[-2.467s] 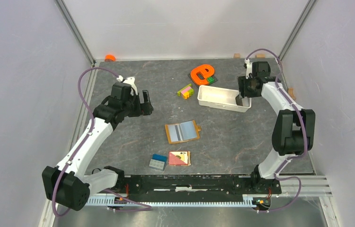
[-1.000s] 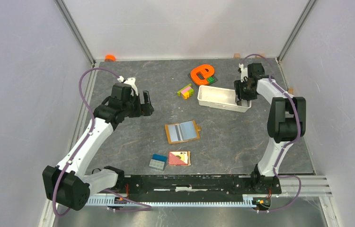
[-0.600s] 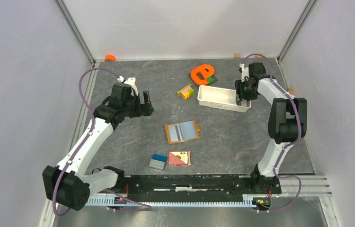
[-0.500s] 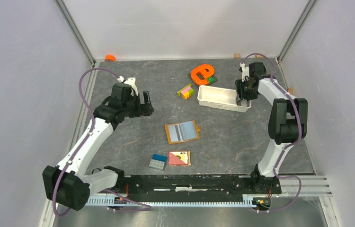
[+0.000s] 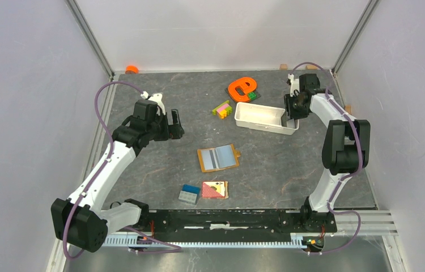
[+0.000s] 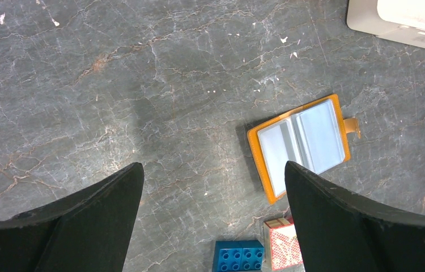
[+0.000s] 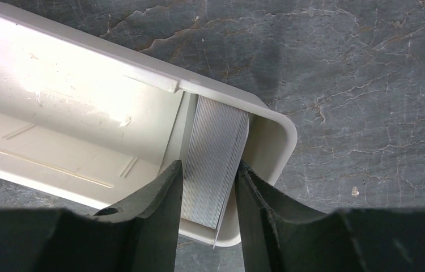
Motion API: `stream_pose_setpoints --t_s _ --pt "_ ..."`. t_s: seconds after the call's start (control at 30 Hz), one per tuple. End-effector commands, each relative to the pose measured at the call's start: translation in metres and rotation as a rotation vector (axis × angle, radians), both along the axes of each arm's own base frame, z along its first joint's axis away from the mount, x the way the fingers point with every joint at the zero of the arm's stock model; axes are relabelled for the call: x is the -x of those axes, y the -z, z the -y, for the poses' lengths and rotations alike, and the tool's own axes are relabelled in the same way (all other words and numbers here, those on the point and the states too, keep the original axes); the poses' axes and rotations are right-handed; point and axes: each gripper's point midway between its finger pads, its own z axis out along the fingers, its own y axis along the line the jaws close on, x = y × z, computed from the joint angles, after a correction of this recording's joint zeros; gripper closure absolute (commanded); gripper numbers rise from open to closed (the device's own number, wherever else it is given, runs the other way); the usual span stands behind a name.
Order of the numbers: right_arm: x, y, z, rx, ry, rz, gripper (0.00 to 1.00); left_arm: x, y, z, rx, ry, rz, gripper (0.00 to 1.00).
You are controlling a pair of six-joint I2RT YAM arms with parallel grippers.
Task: Put the credit cards into the card holder
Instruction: Pick up the credit card from the storage box.
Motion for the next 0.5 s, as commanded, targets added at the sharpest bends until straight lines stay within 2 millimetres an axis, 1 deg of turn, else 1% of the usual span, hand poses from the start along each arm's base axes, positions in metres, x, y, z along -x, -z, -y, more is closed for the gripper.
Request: stream_pose_setpoints --t_s 0.0,0.17,0.37,0.47 --pt "-0.0119 -0.0323 0.0046 -0.025 0.018 0.08 0.58 -0.0079 -0.0066 -0.0039 -0.03 0.018 0.056 0.0" --pt "-0.0119 -0.0345 0.0063 -0.023 0.024 0.084 0.67 -0.0076 -0.0065 -0.0041 -0.03 0.018 0.055 0.0" --pt "-0.0114 -0.0369 0.0072 -0.024 0.028 0.087 0.74 -0.0078 -0.0058 -0.0042 -0.031 0.018 0.053 0.0" --pt "-0.0114 -0.0366 0.0077 -0.023 0.028 0.087 0.84 -0.008 -0.0059 -0.0038 -0.03 0.019 0.053 0.0"
